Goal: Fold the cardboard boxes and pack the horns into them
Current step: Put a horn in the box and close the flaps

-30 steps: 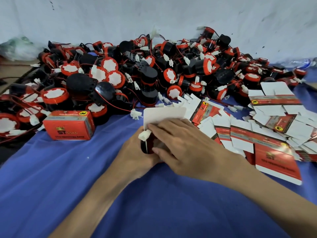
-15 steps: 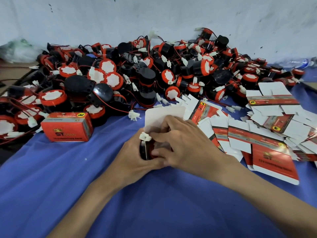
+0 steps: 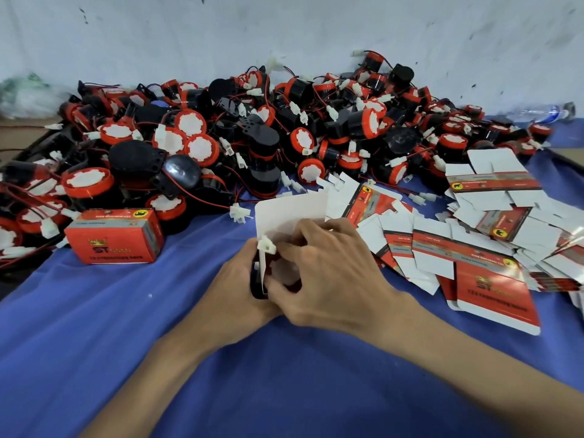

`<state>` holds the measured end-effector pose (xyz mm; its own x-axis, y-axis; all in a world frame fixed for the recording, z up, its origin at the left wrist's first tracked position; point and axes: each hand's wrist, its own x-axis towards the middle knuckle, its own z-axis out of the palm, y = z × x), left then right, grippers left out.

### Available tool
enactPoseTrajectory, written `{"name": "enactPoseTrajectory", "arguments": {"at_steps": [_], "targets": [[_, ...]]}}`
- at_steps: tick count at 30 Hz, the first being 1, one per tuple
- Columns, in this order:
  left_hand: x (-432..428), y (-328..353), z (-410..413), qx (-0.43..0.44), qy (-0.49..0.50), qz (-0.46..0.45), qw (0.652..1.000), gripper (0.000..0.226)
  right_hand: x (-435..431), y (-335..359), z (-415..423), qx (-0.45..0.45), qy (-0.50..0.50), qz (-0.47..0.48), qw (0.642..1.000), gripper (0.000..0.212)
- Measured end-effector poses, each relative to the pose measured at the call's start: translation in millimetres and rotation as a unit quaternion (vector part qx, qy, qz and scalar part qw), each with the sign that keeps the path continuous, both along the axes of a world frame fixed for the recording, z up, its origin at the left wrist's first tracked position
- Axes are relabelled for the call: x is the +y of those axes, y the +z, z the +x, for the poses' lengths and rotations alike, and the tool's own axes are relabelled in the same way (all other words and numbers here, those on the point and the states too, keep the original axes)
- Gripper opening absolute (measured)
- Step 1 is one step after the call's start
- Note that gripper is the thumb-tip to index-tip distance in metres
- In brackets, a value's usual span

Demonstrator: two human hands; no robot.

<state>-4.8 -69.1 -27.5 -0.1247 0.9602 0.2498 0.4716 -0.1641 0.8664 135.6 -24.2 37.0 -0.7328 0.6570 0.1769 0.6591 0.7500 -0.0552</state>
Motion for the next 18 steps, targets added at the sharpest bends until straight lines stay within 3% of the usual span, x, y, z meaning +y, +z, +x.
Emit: {"name": "enactPoseTrajectory", "arguments": {"at_steps": [7, 12, 18], "targets": [[-1, 0, 0, -0.014, -0.018, 0.001, 1.0, 0.064, 2, 5, -1, -0.018, 0.0, -0.012, 1.0, 0.049], [-2, -2, -1, -0.013, -0.009, -0.008, 1.0, 0.061, 1, 6, 2, -0.005, 0.009, -0.028, 1.0, 0.039], [-2, -1, 0, 0.007, -0.009, -0.028, 1.0, 0.057, 0, 10, 9, -0.064, 0.058, -0.021, 0.996, 0.035]]}}
